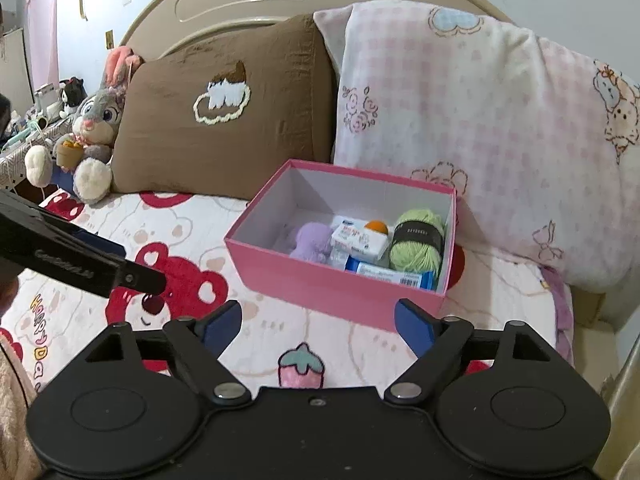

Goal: Organize objects

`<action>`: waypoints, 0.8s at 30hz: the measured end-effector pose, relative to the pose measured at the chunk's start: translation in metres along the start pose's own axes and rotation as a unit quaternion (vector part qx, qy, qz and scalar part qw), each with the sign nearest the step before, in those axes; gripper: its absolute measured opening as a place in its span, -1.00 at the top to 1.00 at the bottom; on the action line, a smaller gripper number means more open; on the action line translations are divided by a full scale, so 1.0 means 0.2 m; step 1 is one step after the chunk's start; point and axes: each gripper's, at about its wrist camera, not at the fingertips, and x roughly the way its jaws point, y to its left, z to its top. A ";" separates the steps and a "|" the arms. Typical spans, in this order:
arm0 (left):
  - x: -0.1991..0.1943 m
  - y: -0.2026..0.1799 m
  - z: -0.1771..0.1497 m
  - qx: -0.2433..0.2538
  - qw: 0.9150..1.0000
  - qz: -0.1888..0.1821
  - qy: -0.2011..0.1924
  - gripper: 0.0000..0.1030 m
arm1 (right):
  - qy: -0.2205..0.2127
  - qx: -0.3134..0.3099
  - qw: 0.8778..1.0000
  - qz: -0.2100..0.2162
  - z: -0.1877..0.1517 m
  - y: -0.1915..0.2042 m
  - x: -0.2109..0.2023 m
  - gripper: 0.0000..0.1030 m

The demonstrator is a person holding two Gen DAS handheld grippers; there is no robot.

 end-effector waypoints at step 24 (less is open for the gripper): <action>0.08 0.01 -0.09 -0.007 0.999 0.031 0.007 -0.60 | 0.007 0.053 0.998 -0.024 -0.12 0.01 0.01 -0.88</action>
